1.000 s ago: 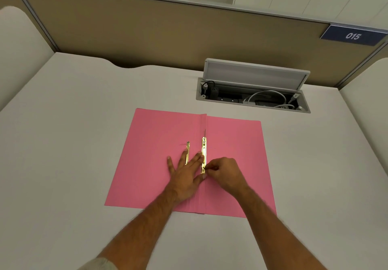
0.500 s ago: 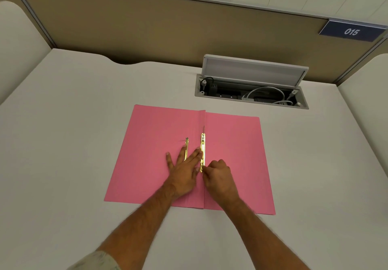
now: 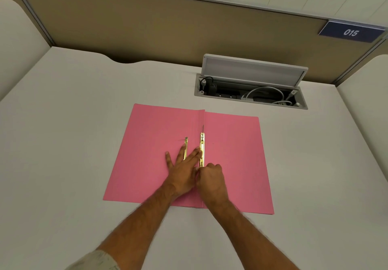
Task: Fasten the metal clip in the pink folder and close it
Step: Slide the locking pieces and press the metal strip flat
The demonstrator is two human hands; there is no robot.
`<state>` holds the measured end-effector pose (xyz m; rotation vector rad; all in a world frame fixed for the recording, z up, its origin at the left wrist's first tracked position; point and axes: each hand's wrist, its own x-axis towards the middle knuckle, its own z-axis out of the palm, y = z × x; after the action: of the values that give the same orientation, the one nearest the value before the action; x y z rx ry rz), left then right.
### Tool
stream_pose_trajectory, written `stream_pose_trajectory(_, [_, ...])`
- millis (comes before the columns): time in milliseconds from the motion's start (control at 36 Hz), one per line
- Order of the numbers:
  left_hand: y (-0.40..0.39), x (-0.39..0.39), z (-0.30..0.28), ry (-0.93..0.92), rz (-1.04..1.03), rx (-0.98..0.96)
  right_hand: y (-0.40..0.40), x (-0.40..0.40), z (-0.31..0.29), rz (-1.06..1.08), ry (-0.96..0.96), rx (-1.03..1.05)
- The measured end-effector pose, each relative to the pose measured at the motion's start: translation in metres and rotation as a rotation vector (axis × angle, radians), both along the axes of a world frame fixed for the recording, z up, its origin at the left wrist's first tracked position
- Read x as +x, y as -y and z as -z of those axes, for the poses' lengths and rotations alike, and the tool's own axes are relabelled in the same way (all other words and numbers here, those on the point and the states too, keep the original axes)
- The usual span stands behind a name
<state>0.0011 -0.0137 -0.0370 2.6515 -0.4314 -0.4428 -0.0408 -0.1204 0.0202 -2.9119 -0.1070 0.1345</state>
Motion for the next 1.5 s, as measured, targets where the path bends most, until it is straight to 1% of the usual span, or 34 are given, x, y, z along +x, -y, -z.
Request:
stream_pose_trajectory(56, [0.000,0.000,-0.001,-0.004,0.004,0.006,0.000,-0.001,0.008,0.017,0.037,0.058])
stream_pose_trajectory(111, [0.000,0.000,-0.002,-0.008,0.008,0.010,-0.001,-0.002,0.011,0.033,-0.014,0.057])
stream_pose_trajectory(167, [0.000,0.000,-0.001,-0.003,0.006,0.016,-0.002,-0.004,0.012,0.042,-0.025,0.072])
stream_pose_trajectory(250, [0.001,0.000,0.000,-0.002,0.002,0.019,-0.002,-0.009,0.015,0.050,0.016,0.093])
stream_pose_trajectory(361, [0.001,0.000,0.000,0.004,0.002,0.021,-0.003,-0.014,0.013,0.056,-0.043,0.083])
stream_pose_trajectory(444, [0.000,-0.001,0.000,0.010,0.003,0.013,-0.002,-0.016,0.006,0.046,0.024,0.053])
stream_pose_trajectory(556, [-0.001,-0.001,0.001,0.013,-0.003,-0.007,0.000,-0.017,0.003,0.049,0.003,0.039])
stream_pose_trajectory(694, [-0.001,0.000,0.003,0.012,-0.016,-0.012,0.011,-0.015,0.009,0.023,0.041,-0.009])
stream_pose_trajectory(722, [0.000,0.000,0.003,0.012,-0.015,-0.008,0.014,-0.015,0.012,0.042,0.048,0.017])
stream_pose_trajectory(778, [-0.001,0.000,0.004,0.017,-0.014,-0.005,0.019,-0.014,0.019,0.060,-0.009,0.063])
stream_pose_trajectory(917, [-0.001,-0.001,0.003,0.029,-0.013,-0.007,0.022,-0.011,0.020,0.154,-0.029,0.199])
stream_pose_trajectory(1028, [-0.001,-0.002,0.002,0.035,-0.015,-0.014,0.028,-0.007,0.015,0.264,-0.013,0.433])
stream_pose_trajectory(1111, [-0.002,-0.002,0.002,0.034,-0.015,-0.021,0.041,0.000,0.017,0.203,-0.152,0.498])
stream_pose_trajectory(1194, [-0.002,-0.002,0.001,0.023,-0.027,-0.036,0.049,0.004,0.020,0.079,-0.259,0.434])
stream_pose_trajectory(1306, [-0.003,-0.002,-0.002,0.014,-0.022,-0.031,0.051,0.013,0.023,-0.005,-0.280,0.337])
stream_pose_trajectory(1389, [-0.007,-0.001,-0.007,0.010,-0.032,-0.038,0.050,0.018,0.023,-0.012,-0.297,0.309])
stream_pose_trajectory(1500, [-0.022,0.003,-0.012,0.074,-0.148,0.023,0.053,0.018,0.025,-0.001,-0.305,0.292])
